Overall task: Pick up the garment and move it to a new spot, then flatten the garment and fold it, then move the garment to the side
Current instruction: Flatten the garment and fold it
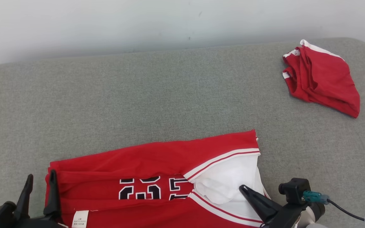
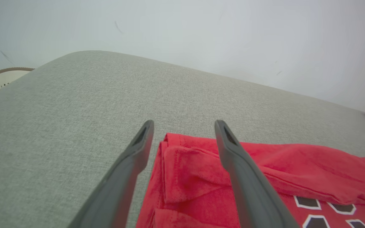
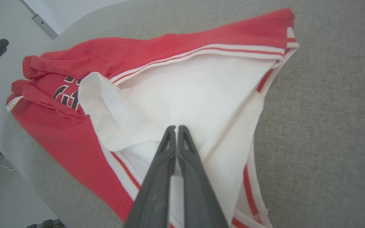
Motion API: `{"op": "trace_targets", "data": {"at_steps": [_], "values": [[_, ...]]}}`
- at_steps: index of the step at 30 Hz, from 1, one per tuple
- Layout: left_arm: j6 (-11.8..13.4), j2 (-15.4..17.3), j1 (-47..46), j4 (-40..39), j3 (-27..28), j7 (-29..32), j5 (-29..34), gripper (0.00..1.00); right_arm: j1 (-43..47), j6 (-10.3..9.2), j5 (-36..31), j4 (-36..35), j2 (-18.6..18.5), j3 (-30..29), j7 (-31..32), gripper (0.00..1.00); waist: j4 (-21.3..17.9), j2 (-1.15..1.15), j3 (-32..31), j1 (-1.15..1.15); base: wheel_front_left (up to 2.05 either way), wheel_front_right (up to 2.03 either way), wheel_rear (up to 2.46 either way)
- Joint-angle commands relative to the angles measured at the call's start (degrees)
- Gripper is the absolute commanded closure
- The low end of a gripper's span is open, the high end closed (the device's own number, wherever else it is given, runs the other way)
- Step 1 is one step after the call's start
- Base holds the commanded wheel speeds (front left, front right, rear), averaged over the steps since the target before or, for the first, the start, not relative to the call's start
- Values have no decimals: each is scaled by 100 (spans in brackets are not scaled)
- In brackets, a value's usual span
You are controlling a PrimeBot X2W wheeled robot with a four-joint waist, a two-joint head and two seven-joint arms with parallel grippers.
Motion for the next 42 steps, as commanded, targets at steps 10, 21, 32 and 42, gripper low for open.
{"op": "trace_targets", "data": {"at_steps": [10, 21, 32, 42], "values": [[-18, -225, 425, -623, 255, -18, 257, 0, 154, -3, -255, -128, 54, -656, -400, 0, 61, 0, -229, 0, 0, 0, 0], [56, -392, 820, -1050, 418, -18, 577, 0, 506, -2, -1006, 523, 512, -2021, -411, 0, 197, 0, -466, 0, 0, 0, 0], [117, -461, 1161, -1265, 430, -18, 818, 0, 733, -2, -1624, 1057, 1142, -2844, 327, 0, 424, 0, -571, 0, 0, 0, 0], [158, -499, 1192, -1254, 345, -18, 766, 0, 664, -2, -1877, 1454, 1483, -3188, 904, 0, 613, 0, -530, 0, 0, 0, 0]]}}
